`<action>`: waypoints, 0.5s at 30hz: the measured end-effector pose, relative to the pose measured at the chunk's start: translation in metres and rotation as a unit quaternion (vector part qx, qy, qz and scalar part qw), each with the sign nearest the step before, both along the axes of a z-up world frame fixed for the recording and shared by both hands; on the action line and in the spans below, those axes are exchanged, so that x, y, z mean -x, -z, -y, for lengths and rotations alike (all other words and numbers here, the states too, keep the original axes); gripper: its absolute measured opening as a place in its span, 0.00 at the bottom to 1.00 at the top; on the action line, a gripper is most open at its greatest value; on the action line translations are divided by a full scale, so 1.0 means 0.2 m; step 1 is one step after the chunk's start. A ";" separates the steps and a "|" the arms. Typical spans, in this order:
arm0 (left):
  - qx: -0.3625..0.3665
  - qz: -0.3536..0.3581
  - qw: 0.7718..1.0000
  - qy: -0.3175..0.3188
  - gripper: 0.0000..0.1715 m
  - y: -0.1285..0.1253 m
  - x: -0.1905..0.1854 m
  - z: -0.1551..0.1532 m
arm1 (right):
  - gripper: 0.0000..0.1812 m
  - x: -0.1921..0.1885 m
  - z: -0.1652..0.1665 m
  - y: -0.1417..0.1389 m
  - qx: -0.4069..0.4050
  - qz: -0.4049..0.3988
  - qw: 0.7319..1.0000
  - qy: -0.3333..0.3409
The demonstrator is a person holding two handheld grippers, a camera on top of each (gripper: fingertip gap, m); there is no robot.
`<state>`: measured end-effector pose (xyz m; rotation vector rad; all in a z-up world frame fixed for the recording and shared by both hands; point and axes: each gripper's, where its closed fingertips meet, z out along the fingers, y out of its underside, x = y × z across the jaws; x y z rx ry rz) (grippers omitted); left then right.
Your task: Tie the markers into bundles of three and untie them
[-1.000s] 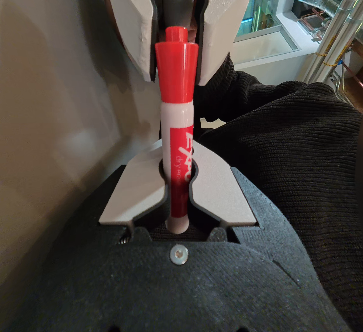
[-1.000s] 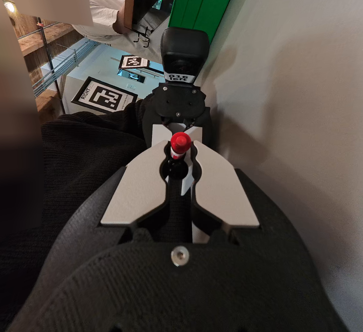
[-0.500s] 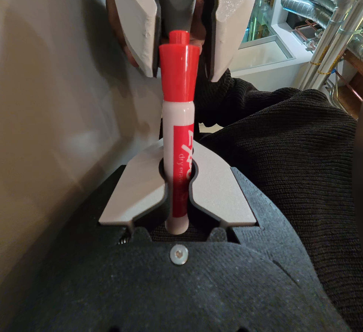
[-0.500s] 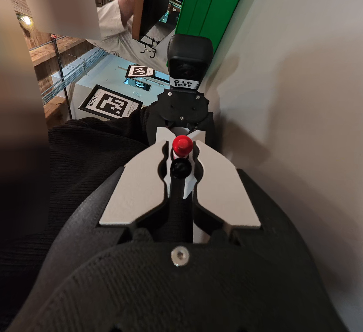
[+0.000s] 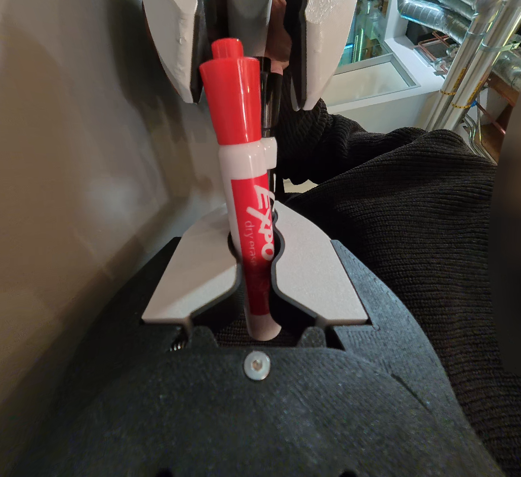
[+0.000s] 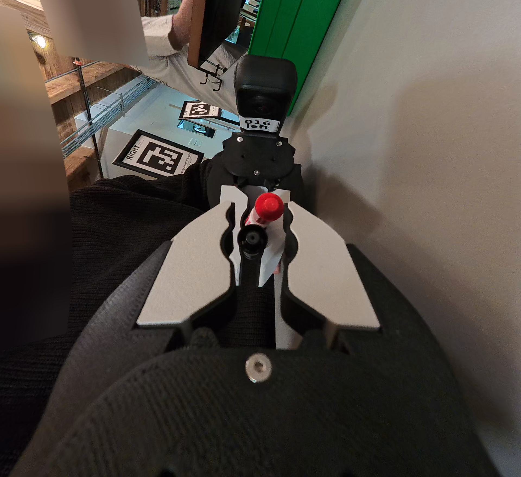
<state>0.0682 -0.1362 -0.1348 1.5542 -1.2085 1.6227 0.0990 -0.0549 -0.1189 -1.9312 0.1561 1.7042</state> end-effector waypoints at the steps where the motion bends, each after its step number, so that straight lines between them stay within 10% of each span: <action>1: 0.000 0.000 1.000 0.000 0.08 0.00 0.00 0.00 | 0.18 0.00 0.00 0.00 0.000 -0.002 1.000 0.000; 15: 0.004 0.000 1.000 -0.004 0.08 0.00 -0.01 -0.01 | 0.11 0.01 0.01 -0.01 -0.011 0.012 1.000 -0.006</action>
